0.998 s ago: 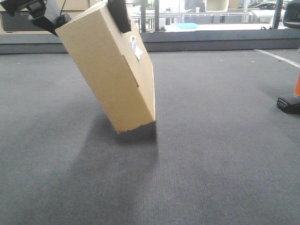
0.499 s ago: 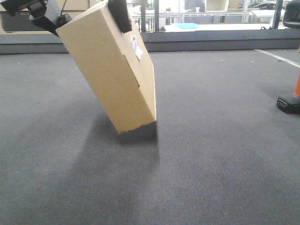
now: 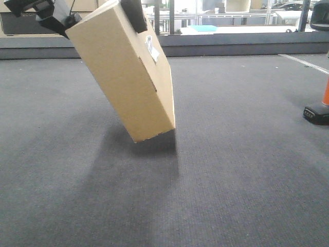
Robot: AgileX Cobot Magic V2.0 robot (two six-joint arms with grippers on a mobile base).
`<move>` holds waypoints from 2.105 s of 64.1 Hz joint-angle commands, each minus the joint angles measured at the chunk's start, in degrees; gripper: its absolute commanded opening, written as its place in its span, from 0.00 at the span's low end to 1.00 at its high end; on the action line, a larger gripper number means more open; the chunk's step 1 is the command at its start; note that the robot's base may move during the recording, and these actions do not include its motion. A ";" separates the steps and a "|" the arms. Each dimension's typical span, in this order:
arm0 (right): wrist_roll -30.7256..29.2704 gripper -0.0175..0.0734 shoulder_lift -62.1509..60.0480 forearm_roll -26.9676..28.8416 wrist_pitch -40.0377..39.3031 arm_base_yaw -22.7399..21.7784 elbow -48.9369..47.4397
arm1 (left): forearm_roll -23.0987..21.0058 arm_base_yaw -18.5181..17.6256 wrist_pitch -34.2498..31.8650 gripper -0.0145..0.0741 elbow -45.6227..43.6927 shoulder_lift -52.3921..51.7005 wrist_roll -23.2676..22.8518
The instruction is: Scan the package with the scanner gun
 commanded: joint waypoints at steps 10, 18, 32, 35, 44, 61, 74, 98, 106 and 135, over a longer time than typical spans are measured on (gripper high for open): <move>0.46 0.01 1.33 -5.24 -1.64 -2.91 0.05 | -0.22 0.43 -1.60 0.04 -0.45 -0.42 0.00; 0.46 0.01 1.33 -5.86 -1.64 -2.90 0.05 | -0.22 0.43 -2.33 0.04 -0.45 -0.42 0.00; 0.46 0.01 1.33 -1.49 -1.64 -2.90 0.05 | -0.22 0.43 -4.34 0.04 -0.45 -0.42 0.00; 0.46 0.01 1.33 -1.49 -1.64 -2.90 0.05 | -0.22 0.43 -4.47 0.04 -0.45 -0.42 0.00; 0.58 0.01 1.33 -2.11 -1.64 -2.90 0.05 | -0.22 0.43 -4.47 0.04 -0.45 -0.42 0.00; 0.58 0.32 1.46 -4.53 -1.64 -2.90 -1.30 | -0.22 0.43 -4.62 0.04 -0.45 -0.42 0.00; 1.52 0.66 1.46 -4.12 4.31 -2.90 -5.56 | -0.22 0.43 -4.76 0.04 -0.45 -0.42 0.00; 3.13 0.71 1.56 -1.33 8.50 -2.90 -8.18 | -0.22 0.43 -5.25 0.04 -0.45 -0.42 0.00; 3.13 0.81 1.56 -1.33 8.39 -2.90 -9.18 | -0.22 0.33 -5.67 0.04 -0.45 -0.42 0.11; 3.13 0.81 4.13 -1.44 10.62 -2.90 -13.72 | -0.22 0.33 -6.55 0.04 -0.45 -0.42 0.23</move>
